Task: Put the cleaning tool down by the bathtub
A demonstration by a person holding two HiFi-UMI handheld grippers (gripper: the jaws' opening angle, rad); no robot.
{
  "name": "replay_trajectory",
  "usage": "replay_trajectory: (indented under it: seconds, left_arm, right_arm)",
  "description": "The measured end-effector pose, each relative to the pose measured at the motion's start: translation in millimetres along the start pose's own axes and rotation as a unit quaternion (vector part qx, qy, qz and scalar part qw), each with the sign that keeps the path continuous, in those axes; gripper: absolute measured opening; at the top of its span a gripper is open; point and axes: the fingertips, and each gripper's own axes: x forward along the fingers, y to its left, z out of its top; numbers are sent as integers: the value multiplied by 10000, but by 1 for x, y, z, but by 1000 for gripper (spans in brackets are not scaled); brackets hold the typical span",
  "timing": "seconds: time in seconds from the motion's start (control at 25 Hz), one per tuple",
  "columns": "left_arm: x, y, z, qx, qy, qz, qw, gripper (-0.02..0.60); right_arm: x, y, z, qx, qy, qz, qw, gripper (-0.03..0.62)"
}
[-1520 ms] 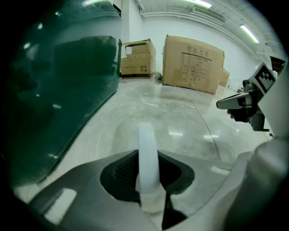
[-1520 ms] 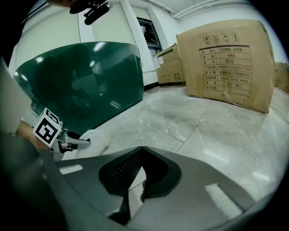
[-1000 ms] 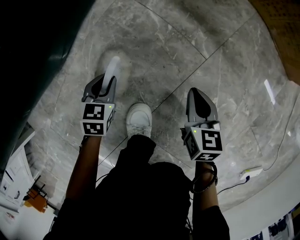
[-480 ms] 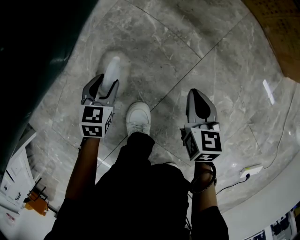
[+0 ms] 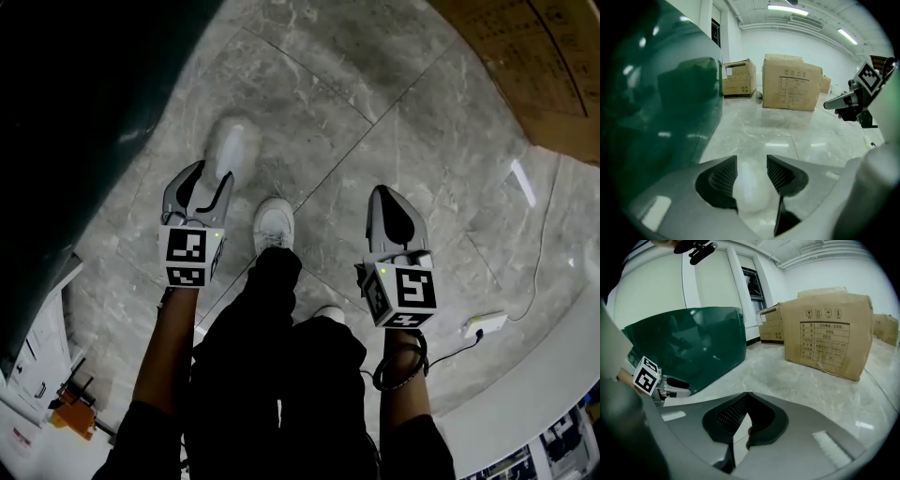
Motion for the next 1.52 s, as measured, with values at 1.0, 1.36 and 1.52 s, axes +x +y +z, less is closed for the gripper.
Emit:
replay_trajectory:
  seconds: [1.0,1.36,1.52]
  left_arm:
    - [-224,-13,221,147,-158,-229,9995,0]
    - [-297,-10,327,220,-865,-116,9959,0]
    - [-337,-5,369,243,-1207,35,9924,0]
  right_arm:
    - [-200,60,269,-117,-445,-212,9987,21]
    - [-249,84,364,-152,-965,-189,9950,21]
    - [-280,100,395,-219,-1158,-140,9929,21]
